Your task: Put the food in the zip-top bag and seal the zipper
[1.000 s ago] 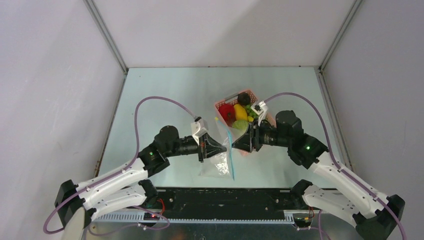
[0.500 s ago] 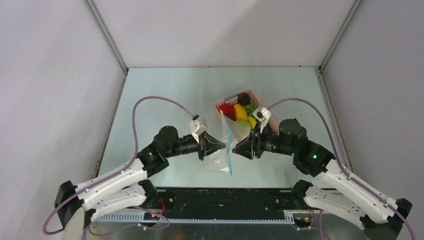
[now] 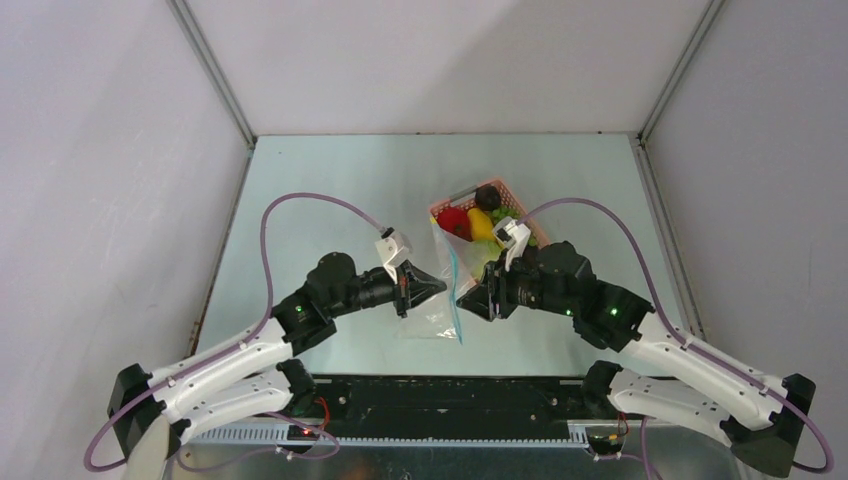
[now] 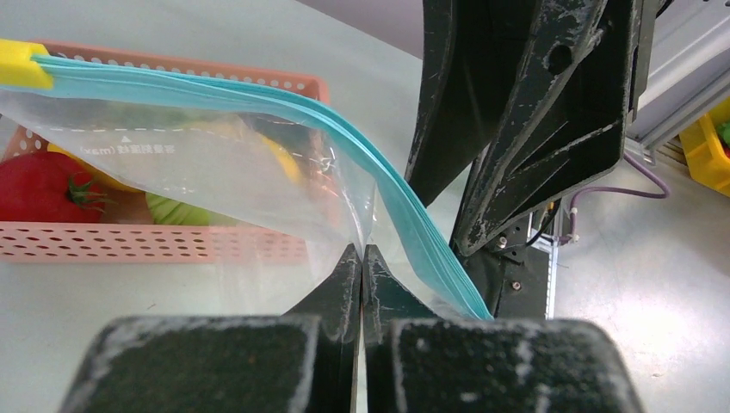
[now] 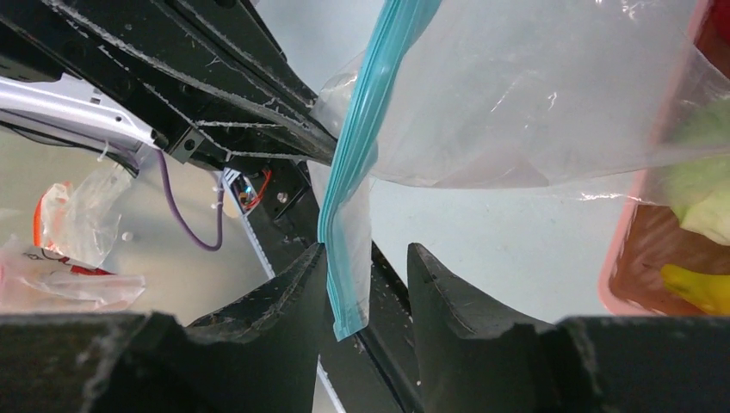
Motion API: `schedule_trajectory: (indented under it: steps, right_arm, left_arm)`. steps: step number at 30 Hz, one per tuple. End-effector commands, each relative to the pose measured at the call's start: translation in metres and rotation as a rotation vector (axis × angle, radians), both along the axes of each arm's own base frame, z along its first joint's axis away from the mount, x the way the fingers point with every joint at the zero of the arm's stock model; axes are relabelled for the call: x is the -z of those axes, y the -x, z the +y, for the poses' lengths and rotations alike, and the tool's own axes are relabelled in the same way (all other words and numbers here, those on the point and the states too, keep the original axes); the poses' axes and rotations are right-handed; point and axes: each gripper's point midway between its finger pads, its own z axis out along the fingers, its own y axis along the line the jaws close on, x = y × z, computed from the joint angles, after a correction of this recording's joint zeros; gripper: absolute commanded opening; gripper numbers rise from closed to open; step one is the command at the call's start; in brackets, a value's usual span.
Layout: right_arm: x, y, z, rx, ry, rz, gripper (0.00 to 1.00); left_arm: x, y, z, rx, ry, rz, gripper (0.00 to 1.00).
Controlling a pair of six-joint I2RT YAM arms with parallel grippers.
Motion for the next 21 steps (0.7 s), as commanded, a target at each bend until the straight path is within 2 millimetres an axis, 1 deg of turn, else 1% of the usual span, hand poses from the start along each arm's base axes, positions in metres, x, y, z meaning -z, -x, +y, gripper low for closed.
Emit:
schedule_trajectory:
  steps: [1, 4, 8, 14, 21]
  right_arm:
    - [-0.004, -0.005, 0.005, 0.019, -0.012, -0.019, 0.44]
    - [-0.002, -0.002, 0.011, -0.001, -0.01, -0.018, 0.44]
    - [0.002, -0.001, 0.013, 0.001, 0.006, -0.012, 0.44]
    - [0.003, 0.005, 0.011, -0.002, 0.014, -0.008, 0.45]
    - [0.018, 0.001, 0.004, 0.054, 0.077, 0.011, 0.45]
  left_arm:
    - [-0.024, -0.005, 0.001, -0.019, 0.042, -0.056, 0.0]
    - [-0.023, -0.006, 0.0, -0.016, 0.037, -0.052, 0.0]
    - [-0.021, -0.007, 0.0, -0.02, 0.029, -0.045, 0.0]
    - [-0.019, -0.009, -0.002, -0.022, 0.02, -0.04, 0.0]
    - [-0.024, -0.005, -0.001, -0.007, 0.038, -0.056, 0.0]
